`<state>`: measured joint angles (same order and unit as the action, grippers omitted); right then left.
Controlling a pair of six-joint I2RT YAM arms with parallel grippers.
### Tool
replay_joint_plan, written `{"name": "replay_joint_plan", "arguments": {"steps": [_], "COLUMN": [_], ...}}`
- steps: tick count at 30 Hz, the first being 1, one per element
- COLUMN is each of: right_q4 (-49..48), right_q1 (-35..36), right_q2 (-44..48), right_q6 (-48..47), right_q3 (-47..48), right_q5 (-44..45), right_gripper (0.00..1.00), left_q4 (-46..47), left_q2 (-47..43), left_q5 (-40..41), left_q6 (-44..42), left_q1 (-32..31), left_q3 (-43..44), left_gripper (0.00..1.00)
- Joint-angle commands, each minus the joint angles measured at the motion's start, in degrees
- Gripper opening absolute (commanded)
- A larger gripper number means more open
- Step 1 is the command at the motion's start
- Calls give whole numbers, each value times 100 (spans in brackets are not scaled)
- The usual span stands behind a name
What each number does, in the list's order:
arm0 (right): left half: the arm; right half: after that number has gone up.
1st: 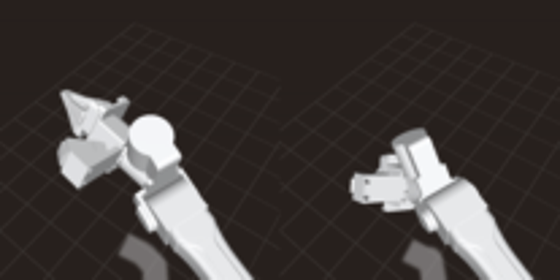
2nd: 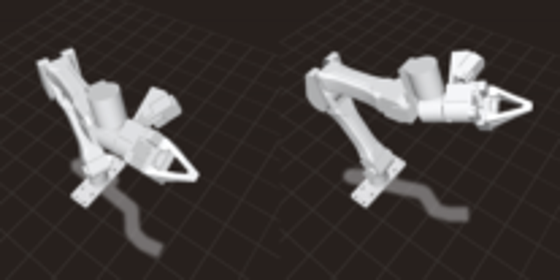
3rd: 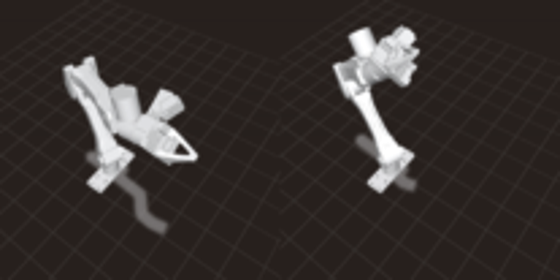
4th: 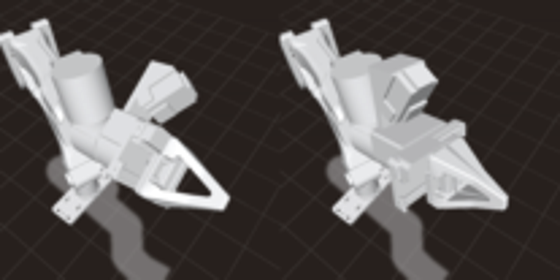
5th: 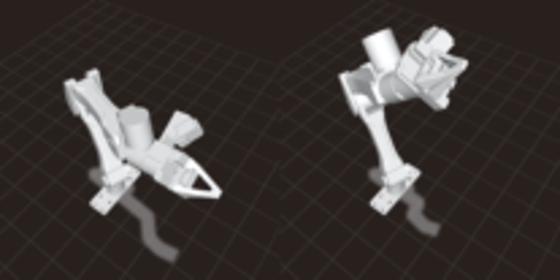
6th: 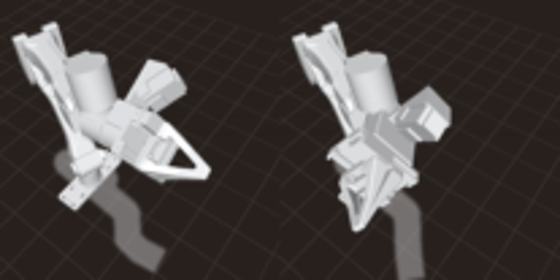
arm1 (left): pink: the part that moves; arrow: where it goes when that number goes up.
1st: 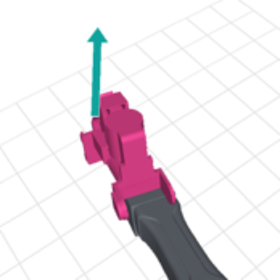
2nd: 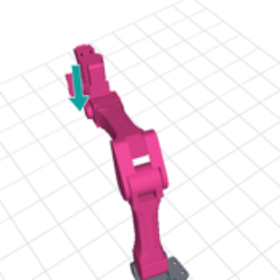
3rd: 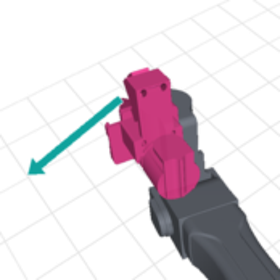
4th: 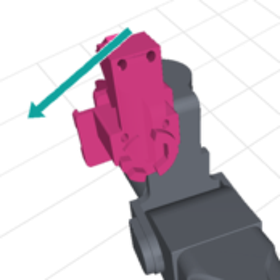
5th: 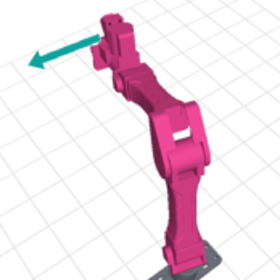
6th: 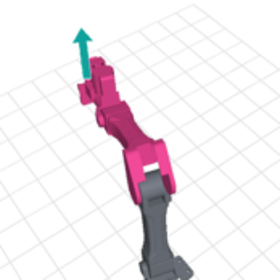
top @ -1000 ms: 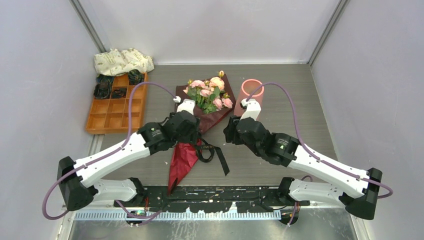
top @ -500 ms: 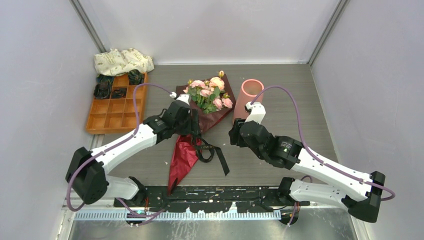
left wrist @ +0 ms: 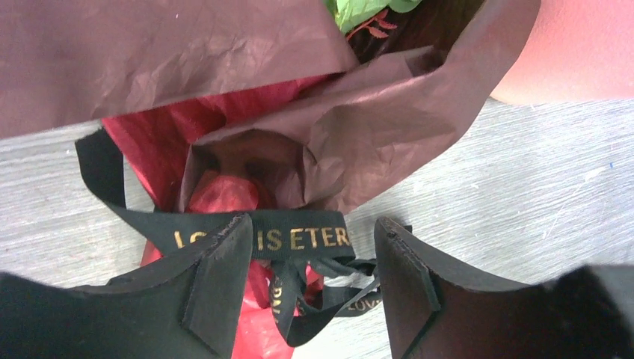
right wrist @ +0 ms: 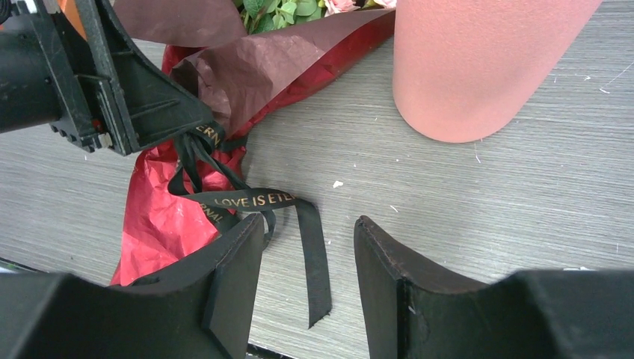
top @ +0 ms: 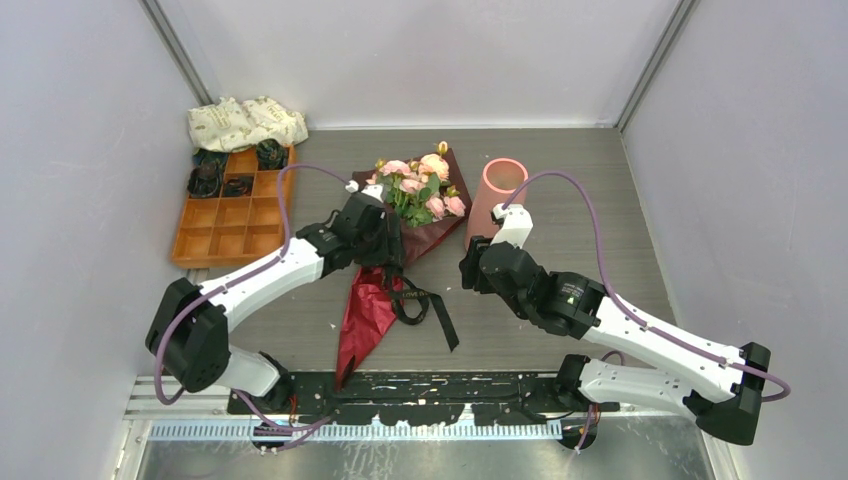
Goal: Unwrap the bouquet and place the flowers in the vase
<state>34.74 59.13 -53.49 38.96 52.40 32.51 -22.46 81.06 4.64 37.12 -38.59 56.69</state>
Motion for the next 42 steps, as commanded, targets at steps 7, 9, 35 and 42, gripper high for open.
{"name": "replay_joint_plan", "arguments": {"steps": [7, 9, 35, 42], "right_q4": [-196, -217, -304, -347], "right_q1": [16, 13, 14, 11], "right_q2": [129, 121, 56, 63], "right_q6": [27, 33, 94, 125], "right_q3": [-36, -44, -107, -170], "right_q5": [209, 205, 178, 202], "right_gripper": [53, 53, 53, 53], "left_q4": [73, 38, -109, -198], "left_q2": [72, 69, 336, 197], "left_q5": [-10, 45, -37, 99], "left_q6": [135, 105, 124, 87], "left_q1": [69, 66, 69, 70], "left_q3": [171, 132, -94, -22], "left_gripper": [58, 57, 35, 9]}}
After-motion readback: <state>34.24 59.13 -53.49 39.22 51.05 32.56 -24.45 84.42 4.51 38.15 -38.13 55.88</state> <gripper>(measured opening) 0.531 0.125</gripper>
